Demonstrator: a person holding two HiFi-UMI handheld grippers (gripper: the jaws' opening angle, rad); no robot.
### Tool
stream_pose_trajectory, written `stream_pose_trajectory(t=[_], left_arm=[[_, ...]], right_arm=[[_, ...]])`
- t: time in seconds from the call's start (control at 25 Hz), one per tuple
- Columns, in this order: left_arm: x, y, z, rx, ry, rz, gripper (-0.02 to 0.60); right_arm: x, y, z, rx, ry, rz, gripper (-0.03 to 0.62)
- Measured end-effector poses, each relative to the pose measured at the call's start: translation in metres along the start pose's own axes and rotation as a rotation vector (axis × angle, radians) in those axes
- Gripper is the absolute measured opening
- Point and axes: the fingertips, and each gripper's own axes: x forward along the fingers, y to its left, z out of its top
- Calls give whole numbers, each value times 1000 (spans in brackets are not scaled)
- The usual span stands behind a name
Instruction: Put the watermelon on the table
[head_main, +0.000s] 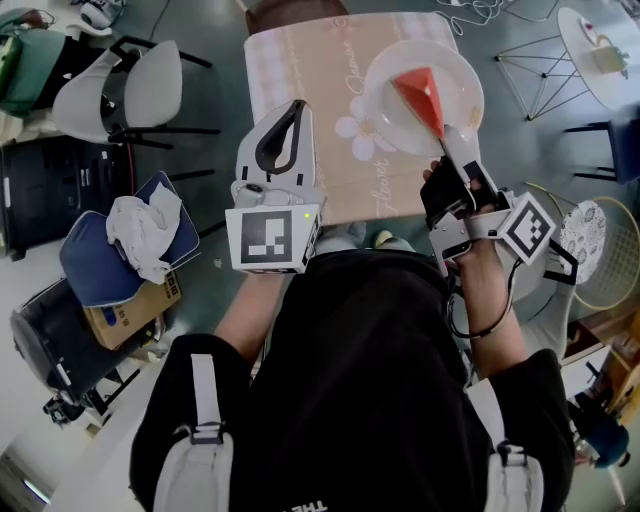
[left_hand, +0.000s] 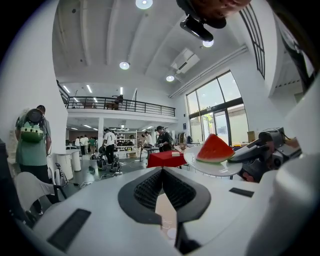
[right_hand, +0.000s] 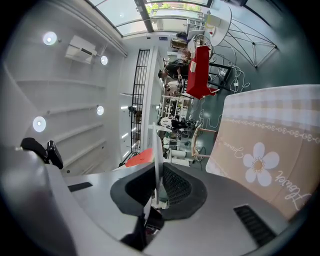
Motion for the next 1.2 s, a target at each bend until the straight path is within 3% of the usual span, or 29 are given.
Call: stream_pose_trajectory(t=[0.72,0.88,1.2], left_arm=[[25,22,-12,-7,8,-74,12],[50,32,-23,-15,31,-69,12],[34,28,-19,-39,14,-27,12]], right_arm=[[24,-7,-7,0,-46,-26,37],[45,-23,5,16,-35,-40,37],[36,-21,2,2,-4,-40,37]])
